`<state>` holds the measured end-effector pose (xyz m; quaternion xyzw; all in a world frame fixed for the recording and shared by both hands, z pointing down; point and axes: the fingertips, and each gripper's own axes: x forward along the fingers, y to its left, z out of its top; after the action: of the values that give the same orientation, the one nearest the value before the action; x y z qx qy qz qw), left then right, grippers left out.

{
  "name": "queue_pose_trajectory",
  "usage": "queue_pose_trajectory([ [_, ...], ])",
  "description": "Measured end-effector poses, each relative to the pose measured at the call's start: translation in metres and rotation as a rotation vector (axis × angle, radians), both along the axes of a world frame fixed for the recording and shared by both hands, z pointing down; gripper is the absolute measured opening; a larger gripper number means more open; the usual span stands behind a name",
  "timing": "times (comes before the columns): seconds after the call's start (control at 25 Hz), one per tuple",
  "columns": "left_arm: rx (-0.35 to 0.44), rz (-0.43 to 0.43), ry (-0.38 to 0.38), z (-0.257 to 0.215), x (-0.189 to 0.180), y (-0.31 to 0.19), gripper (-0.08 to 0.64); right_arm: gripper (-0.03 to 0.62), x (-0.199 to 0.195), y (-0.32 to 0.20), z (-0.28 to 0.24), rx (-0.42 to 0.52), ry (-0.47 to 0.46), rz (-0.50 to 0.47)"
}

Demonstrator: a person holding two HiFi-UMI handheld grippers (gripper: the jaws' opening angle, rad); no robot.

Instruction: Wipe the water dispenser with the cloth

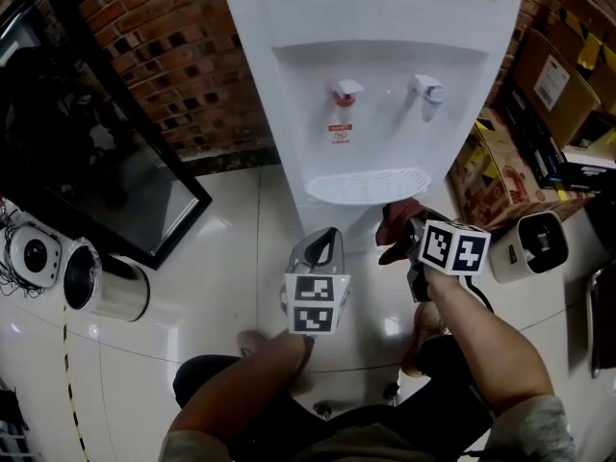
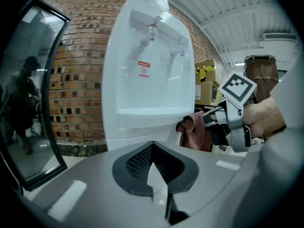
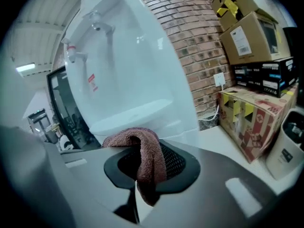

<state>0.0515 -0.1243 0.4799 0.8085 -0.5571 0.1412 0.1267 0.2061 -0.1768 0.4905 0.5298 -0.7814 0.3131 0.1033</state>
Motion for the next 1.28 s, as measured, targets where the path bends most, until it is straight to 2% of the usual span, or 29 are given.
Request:
queue_pose_trajectory([
  [0.24, -0.022, -0.147, 0.021, 0.006, -0.07, 0.004, 0.0, 0.075, -0.112, 0.028, 0.004, -0.027, -0.165, -0.204],
  [0.4, -0.01, -0.194, 0.01, 0.0, -0.097, 0.01, 0.0, 0.074, -0.168, 0.032, 0.024, -0.064, -0.142, -0.281],
  [0.52, -0.019, -0.227, -0.003, 0.005, -0.115, 0.014, 0.0, 0.074, -0.193, 0.021, 0.042, -0.085, -0.114, -0.272],
  [0.72, -0.035, -0.259, -0.019, 0.012, -0.133, 0.015, 0.0, 0.074, -0.212, 0.006, 0.064, -0.138, -0.125, -0.219],
  [1.04, -0.045, -0.242, -0.035, 0.017, -0.136, 0.01, 0.0, 0.074, -0.215, 0.002, 0.076, -0.162, -0.105, -0.202],
  [1.16, -0.038, -0.215, -0.043, 0.013, -0.124, 0.005, 0.0, 0.077, -0.205, 0.003, 0.076, -0.148, -0.072, -0.194],
  [1.28, -0.032, -0.182, -0.049, 0.011, -0.111, 0.002, 0.0, 0.077, -0.192, 0.004, 0.074, -0.102, -0.001, -0.208],
])
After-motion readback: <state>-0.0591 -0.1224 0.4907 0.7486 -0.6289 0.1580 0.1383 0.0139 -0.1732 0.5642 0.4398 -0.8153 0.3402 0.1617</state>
